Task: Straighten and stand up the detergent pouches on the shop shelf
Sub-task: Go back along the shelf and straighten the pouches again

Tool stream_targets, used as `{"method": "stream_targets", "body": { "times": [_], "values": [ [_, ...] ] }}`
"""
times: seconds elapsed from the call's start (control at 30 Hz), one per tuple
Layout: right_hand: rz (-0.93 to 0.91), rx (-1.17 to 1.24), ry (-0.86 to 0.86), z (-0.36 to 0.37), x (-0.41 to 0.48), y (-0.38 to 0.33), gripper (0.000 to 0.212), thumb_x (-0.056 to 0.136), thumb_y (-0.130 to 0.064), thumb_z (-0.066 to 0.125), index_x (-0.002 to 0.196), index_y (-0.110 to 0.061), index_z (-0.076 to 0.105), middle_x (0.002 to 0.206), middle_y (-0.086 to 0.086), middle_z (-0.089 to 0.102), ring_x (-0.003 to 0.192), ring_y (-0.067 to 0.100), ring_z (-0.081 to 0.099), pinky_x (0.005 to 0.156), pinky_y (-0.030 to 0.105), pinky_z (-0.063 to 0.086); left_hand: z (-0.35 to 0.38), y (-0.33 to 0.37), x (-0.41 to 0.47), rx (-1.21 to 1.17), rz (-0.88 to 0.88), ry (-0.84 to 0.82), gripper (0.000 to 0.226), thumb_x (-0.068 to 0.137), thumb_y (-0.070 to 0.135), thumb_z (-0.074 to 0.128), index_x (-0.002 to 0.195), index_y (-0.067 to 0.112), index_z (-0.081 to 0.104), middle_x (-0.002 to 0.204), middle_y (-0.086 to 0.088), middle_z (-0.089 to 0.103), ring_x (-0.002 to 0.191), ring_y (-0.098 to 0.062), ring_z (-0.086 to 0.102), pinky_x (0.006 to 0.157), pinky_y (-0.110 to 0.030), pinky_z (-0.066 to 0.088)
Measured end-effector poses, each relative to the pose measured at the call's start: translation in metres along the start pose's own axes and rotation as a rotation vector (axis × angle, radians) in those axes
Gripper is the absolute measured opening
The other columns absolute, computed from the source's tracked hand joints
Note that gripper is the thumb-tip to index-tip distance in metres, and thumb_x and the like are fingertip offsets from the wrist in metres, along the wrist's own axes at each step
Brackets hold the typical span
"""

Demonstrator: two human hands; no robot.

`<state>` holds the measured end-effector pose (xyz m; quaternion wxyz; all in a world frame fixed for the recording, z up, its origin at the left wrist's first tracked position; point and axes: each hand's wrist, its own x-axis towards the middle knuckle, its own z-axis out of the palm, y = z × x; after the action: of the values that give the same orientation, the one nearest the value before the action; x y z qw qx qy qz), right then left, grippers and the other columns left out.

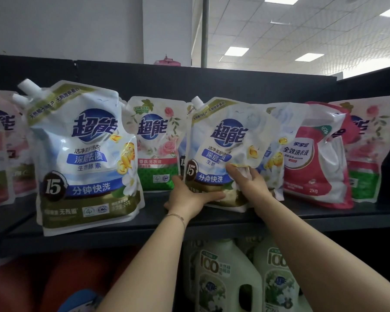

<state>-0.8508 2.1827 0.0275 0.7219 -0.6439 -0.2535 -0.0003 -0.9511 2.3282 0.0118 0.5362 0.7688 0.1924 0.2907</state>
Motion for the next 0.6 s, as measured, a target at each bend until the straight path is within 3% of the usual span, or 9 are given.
{"method": "stream_targets", "body": {
  "times": [0.13, 0.23, 0.3, 0.43, 0.53, 0.6],
  "values": [
    [0.027, -0.001, -0.020, -0.003, -0.004, -0.002, 0.064, 0.079, -0.047, 0.073, 0.131, -0.018, 0.052, 0.122, -0.001, 0.064, 0.102, 0.014, 0.062, 0.074, 0.022, 0.047, 0.000, 0.004, -0.006, 0.051, 0.045, 0.001, 0.127, 0.016, 0.071, 0.083, 0.123, 0.027, 0.030, 0.132, 0.004, 0.053, 0.122, -0.022, 0.051, 0.107, -0.052, 0.037],
    [0.049, 0.010, -0.065, -0.007, -0.004, -0.002, 0.029, 0.082, -0.044, 0.071, 0.102, -0.026, 0.061, 0.107, 0.000, 0.071, 0.091, 0.011, 0.067, 0.068, 0.021, 0.050, -0.001, 0.006, -0.010, 0.089, 0.073, 0.029, 0.137, 0.022, 0.066, 0.088, 0.137, 0.021, 0.027, 0.138, 0.001, 0.043, 0.127, -0.021, 0.045, 0.108, -0.047, 0.040],
    [0.062, 0.000, -0.074, -0.008, -0.004, -0.002, 0.025, 0.084, -0.043, 0.069, 0.100, -0.025, 0.062, 0.103, 0.002, 0.073, 0.088, 0.012, 0.069, 0.067, 0.021, 0.051, -0.002, 0.009, -0.012, 0.086, 0.074, 0.022, 0.141, 0.027, 0.061, 0.091, 0.144, 0.022, 0.022, 0.142, -0.001, 0.037, 0.132, -0.021, 0.039, 0.110, -0.042, 0.038],
    [0.058, 0.005, -0.077, -0.007, -0.005, -0.003, 0.016, 0.090, -0.042, 0.062, 0.094, -0.027, 0.060, 0.090, -0.005, 0.071, 0.078, 0.006, 0.067, 0.056, 0.014, 0.049, -0.005, 0.011, -0.014, -0.140, 0.061, -0.007, 0.151, 0.022, 0.080, 0.078, 0.150, 0.033, 0.012, 0.148, 0.002, 0.040, 0.137, -0.024, 0.037, 0.113, -0.048, 0.032],
    [0.072, 0.014, -0.090, -0.008, -0.006, -0.004, 0.028, 0.087, -0.046, 0.064, 0.105, -0.025, 0.060, 0.096, -0.003, 0.072, 0.084, 0.011, 0.069, 0.062, 0.019, 0.052, -0.010, 0.012, -0.011, -0.360, -0.006, 0.049, 0.122, 0.053, 0.094, 0.050, 0.151, 0.030, 0.018, 0.150, -0.001, 0.039, 0.136, -0.026, 0.037, 0.112, -0.051, 0.031],
    [0.078, 0.100, -0.104, -0.011, -0.006, -0.003, 0.041, 0.079, -0.043, 0.073, 0.111, -0.020, 0.061, 0.106, 0.005, 0.073, 0.093, 0.021, 0.071, 0.076, 0.033, 0.057, -0.012, 0.009, -0.006, -0.426, -0.047, 0.085, 0.091, 0.080, 0.081, 0.036, 0.152, 0.027, 0.023, 0.150, -0.001, 0.039, 0.135, -0.026, 0.040, 0.111, -0.048, 0.033]
  ]
}}
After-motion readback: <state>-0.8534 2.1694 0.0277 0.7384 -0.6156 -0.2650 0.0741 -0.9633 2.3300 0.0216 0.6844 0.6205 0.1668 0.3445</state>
